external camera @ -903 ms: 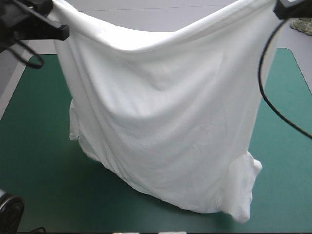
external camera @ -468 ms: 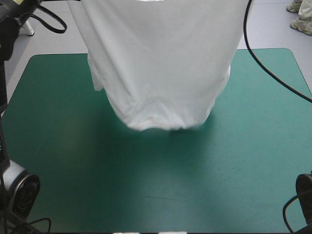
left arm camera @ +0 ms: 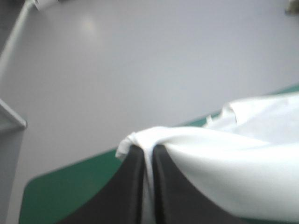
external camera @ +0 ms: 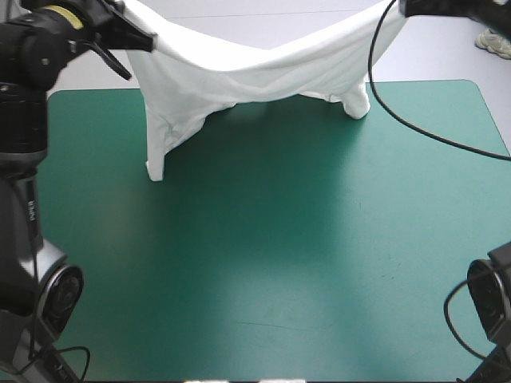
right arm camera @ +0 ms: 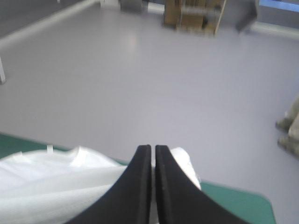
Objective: Fold the cloth
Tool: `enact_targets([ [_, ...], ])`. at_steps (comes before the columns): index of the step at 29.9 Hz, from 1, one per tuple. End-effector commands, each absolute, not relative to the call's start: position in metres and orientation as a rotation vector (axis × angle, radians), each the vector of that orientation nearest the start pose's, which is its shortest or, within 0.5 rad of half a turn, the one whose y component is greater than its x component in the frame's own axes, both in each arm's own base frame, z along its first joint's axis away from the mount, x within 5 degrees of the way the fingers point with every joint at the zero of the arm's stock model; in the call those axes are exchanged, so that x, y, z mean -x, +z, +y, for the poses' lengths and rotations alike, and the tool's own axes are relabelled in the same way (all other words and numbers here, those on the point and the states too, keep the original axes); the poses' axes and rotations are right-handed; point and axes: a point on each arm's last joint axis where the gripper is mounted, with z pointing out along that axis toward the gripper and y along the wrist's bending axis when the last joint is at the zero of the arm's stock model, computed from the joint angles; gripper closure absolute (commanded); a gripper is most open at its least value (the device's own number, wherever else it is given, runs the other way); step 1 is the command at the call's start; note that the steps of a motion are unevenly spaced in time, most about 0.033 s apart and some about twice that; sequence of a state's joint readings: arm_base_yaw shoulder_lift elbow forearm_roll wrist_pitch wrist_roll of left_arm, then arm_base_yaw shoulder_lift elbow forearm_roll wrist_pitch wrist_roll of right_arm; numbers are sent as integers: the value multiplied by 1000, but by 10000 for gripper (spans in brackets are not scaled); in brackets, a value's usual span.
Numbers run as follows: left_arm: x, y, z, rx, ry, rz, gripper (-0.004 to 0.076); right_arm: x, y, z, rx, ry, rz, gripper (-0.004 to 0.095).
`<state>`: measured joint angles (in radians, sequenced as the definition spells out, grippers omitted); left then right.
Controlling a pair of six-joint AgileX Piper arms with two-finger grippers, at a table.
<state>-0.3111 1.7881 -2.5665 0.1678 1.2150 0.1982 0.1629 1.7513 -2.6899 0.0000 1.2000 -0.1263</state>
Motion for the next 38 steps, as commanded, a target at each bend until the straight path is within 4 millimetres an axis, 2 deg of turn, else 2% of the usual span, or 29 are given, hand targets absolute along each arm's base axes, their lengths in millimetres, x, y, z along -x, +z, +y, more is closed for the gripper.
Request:
enact_targets([
  [1, -334, 542, -92, -468, 136, 1955, 705, -310, 579, 47, 221, 15, 1840, 926],
  [3, -348, 516, -96, -502, 149, 2065, 705, -328, 550, 51, 242, 17, 1964, 925],
  [7, -363, 463, -101, -568, 168, 2281, 705, -346, 485, 54, 318, -6, 2216, 925],
  [10, -360, 435, -103, -604, 139, 2387, 705, -342, 441, 54, 367, -13, 2368, 925],
  [12, -354, 423, -106, -623, 78, 2434, 705, -337, 420, 54, 376, 6, 2433, 925],
  [16, -331, 389, -108, -654, -61, 2509, 705, -316, 374, 52, 399, 17, 2605, 925],
  [22, -273, 334, -91, -677, -70, 2654, 705, -261, 341, 48, 388, 106, 2704, 925],
  [28, -204, 290, -75, -662, -167, 2804, 705, -195, 328, 38, 356, 125, 2744, 925],
  [33, -147, 271, -61, -613, -242, 2868, 705, -141, 326, 31, 272, 163, 2674, 924],
  [38, -109, 265, -47, -555, -215, 2958, 705, -113, 318, 29, 247, 206, 2634, 923],
])
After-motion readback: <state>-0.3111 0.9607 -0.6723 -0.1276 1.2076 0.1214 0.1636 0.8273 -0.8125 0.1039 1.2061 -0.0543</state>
